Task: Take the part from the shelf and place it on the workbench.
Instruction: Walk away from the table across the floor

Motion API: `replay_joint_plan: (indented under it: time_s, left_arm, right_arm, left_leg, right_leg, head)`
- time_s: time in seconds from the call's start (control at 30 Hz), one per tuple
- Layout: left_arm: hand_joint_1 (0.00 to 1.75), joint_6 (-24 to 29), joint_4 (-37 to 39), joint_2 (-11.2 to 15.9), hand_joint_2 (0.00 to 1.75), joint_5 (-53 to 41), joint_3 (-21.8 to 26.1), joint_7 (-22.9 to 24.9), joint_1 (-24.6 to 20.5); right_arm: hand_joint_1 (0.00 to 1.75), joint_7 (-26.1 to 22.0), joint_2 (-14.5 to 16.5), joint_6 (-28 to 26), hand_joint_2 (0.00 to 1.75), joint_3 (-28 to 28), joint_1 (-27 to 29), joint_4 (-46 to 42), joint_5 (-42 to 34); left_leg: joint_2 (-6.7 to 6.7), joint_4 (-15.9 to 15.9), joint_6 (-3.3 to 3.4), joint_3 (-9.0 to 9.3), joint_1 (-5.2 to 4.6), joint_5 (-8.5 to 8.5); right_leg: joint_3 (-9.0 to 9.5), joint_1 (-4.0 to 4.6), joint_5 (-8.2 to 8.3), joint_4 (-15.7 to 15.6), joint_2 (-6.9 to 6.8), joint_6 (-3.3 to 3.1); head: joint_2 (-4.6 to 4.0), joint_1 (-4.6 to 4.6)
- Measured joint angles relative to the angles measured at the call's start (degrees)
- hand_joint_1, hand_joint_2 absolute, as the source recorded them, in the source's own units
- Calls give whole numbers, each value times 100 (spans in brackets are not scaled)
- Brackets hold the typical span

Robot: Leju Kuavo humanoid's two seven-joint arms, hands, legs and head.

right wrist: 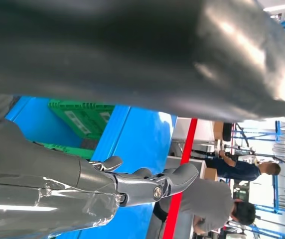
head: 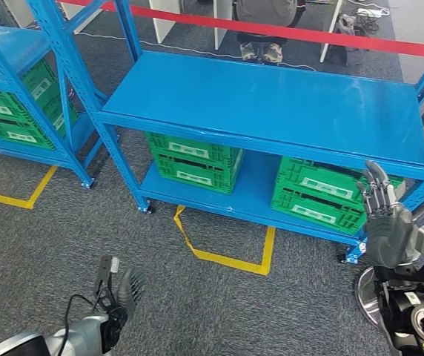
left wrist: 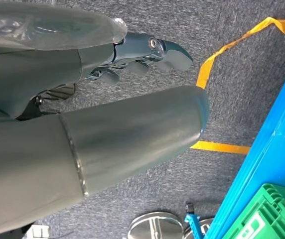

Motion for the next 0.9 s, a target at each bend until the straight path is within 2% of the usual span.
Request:
replay_joint_plan:
  time_s: [0.6,0.9]
  left_arm:
    - [0,51,0,32,0,-44,0,-75,86]
    - [0,67,-1,26,0,-70,0,-69,111]
  right_arm:
    - [0,-25,0,34,0,10,106,-1,22]
    - [0,81,-3,-122,0,9,198,-126,-38]
  left_leg:
    - [-1,0,1,2,0,-1]
    - [0,0,1,5,0,-1]
  right_leg:
    - [12,-1,2,-20,-1,2]
    - [11,-1,2,-20,-1,2]
  head:
    - [0,0]
    - [0,-1]
